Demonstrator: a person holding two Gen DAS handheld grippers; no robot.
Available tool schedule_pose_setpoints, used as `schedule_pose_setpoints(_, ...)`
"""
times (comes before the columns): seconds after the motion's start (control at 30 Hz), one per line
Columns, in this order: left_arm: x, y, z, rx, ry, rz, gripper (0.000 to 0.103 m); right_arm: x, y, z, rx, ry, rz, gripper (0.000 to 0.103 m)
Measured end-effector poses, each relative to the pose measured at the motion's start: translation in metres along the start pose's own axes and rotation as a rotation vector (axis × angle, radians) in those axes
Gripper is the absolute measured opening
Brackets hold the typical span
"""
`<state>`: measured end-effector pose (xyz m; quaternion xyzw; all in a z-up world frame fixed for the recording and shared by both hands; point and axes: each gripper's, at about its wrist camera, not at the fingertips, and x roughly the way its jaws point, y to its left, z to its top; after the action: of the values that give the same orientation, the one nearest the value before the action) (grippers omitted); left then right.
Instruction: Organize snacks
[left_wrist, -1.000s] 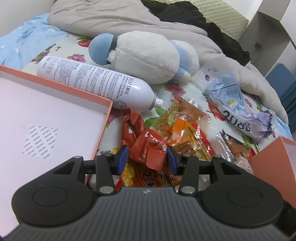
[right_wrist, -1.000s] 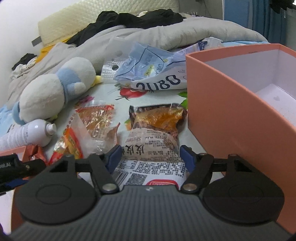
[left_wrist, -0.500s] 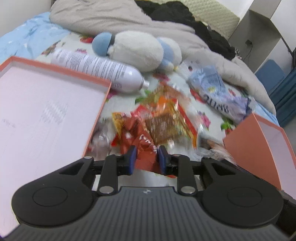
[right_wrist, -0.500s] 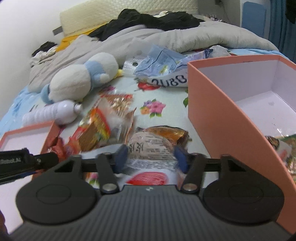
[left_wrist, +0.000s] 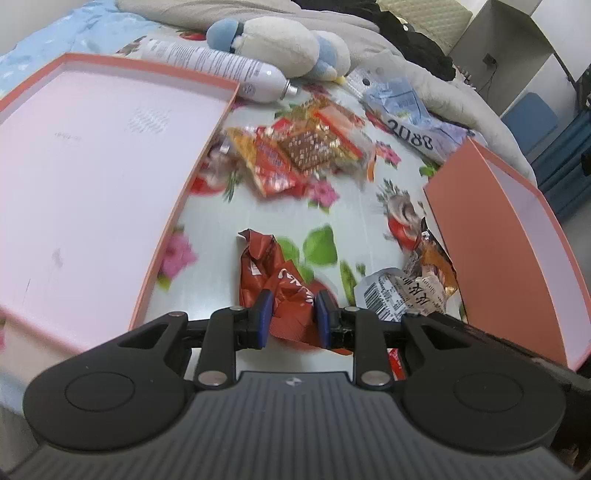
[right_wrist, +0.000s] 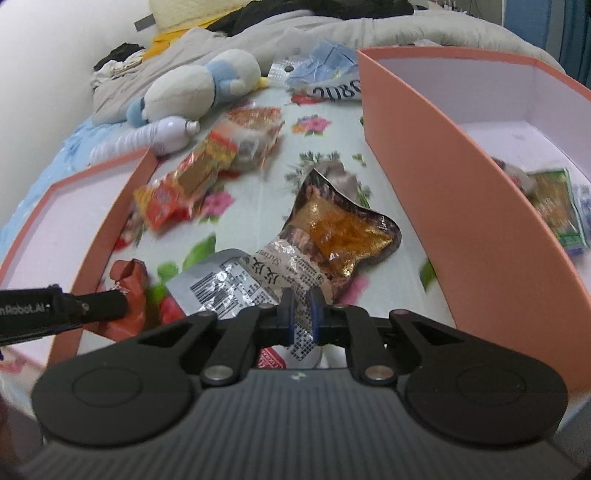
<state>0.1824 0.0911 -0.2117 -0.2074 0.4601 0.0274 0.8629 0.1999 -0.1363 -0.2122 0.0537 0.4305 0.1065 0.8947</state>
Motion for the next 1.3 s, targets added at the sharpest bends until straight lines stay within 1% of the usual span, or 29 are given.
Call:
schedule_pose_setpoints(0.1,-0.012,0.0,-0.016,-0.006,0.014,-0.006,0.03,-0.014,-0.005,-0.011,-0.021,0.006,0.002,0.012)
schedule_pose_setpoints(0.23,-0.023,0.003,-0.032,-0.02,0.032,-0.021,0.03,-0.028,-0.016,-0.022,-0.014,0.028,-0.005,0.012)
schedule_pose_setpoints(0.33,-0.024,0.006,-0.037,-0.024,0.039,-0.048,0.03,-0.034,-0.022,-0.027,0.011,0.03,-0.011,0.014)
schedule_pose_setpoints(0.4,-0.024,0.007,-0.038,-0.033,0.037,-0.056,0.032,-0.035,-0.024,-0.027,0.03,0.038,-0.004,0.019)
schedule_pose_setpoints(0.43,-0.024,0.008,-0.038,-0.044,0.04,-0.053,0.036,-0.035,-0.026,-0.027,0.048,0.04,0.006,0.029)
schedule_pose_setpoints(0.47,-0.023,0.008,-0.037,-0.055,0.042,-0.05,0.044,-0.035,-0.027,-0.027,0.066,0.037,0.017,0.048)
schedule_pose_setpoints(0.5,-0.022,0.009,-0.036,-0.063,0.043,-0.05,0.049,-0.037,-0.027,-0.028,0.086,0.021,0.027,0.057)
schedule_pose_setpoints(0.53,-0.022,0.01,-0.036,-0.075,0.043,-0.053,0.058,-0.04,-0.028,-0.028,0.108,-0.012,0.04,0.071)
schedule_pose_setpoints(0.57,-0.02,0.011,-0.034,-0.083,0.044,-0.062,0.062,-0.043,-0.027,-0.029,0.135,-0.045,0.054,0.077)
schedule_pose_setpoints(0.63,-0.018,0.013,-0.033,-0.097,0.042,-0.082,0.066,-0.044,-0.024,-0.028,0.182,-0.076,0.063,0.079)
schedule_pose_setpoints(0.67,-0.016,0.013,-0.032,-0.102,0.045,-0.087,0.069,-0.042,-0.022,-0.027,0.197,-0.087,0.053,0.079)
schedule_pose_setpoints(0.7,-0.013,0.014,-0.031,-0.113,0.049,-0.091,0.07,-0.04,-0.02,-0.025,0.212,-0.096,0.036,0.079)
schedule_pose_setpoints(0.87,-0.001,0.012,-0.029,-0.12,0.056,-0.08,0.07,-0.02,-0.018,-0.021,0.283,-0.083,-0.022,0.079)
schedule_pose_setpoints(0.93,0.006,0.009,-0.028,-0.088,0.069,-0.057,0.07,-0.014,-0.018,-0.02,0.299,-0.077,-0.034,0.079)
schedule_pose_setpoints(1.0,0.01,0.007,-0.028,-0.075,0.063,-0.039,0.07,-0.009,-0.017,-0.018,0.302,-0.075,-0.045,0.079)
schedule_pose_setpoints(1.1,0.017,0.012,-0.025,-0.105,0.066,-0.069,0.07,0.001,-0.016,-0.014,0.292,-0.062,-0.091,0.079)
schedule_pose_setpoints(1.2,0.025,0.014,-0.021,-0.116,0.068,-0.088,0.07,0.016,-0.02,-0.012,0.276,-0.018,-0.121,0.079)
schedule_pose_setpoints(1.3,0.031,0.01,-0.015,-0.101,0.075,-0.093,0.069,0.023,-0.02,-0.012,0.22,-0.031,-0.143,0.077)
